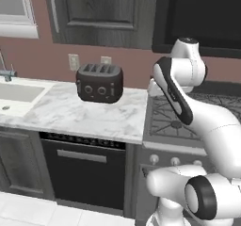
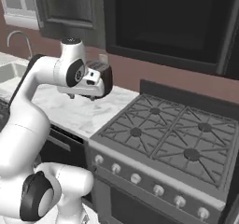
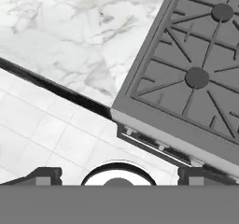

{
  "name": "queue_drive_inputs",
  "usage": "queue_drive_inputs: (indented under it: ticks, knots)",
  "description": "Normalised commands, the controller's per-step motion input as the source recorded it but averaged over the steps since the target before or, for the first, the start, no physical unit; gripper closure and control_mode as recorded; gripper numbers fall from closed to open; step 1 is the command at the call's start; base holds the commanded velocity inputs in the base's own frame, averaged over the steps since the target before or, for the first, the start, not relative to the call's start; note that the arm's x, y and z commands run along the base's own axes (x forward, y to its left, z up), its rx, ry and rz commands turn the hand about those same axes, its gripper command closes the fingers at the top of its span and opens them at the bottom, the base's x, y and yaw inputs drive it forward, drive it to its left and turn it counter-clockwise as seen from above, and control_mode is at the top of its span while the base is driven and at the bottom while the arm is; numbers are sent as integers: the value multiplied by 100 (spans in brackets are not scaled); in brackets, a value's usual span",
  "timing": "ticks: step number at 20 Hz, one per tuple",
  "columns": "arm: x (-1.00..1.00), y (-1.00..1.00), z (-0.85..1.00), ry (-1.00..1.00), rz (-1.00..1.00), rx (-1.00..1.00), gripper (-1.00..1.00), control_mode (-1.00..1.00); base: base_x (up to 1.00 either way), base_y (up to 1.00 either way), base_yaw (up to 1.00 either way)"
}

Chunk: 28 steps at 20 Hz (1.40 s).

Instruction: Open the dishwasher door and pull out the top rack.

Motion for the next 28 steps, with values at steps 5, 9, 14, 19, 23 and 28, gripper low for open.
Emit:
queue_drive_inputs:
  ticks: [5,9,14,19,23,28]
  knots:
    - [0,0,0,0,0,0,-100,100,2,-21,63]
    - [0,0,0,0,0,0,-100,100,16,-26,56]
    - [0,0,0,0,0,0,-100,100,30,-40,39]
    - [0,0,0,0,0,0,-100,100,36,-57,32]
    - [0,0,0,0,0,0,-100,100,27,-55,28]
    - [0,0,0,0,0,0,-100,100,4,-12,10]
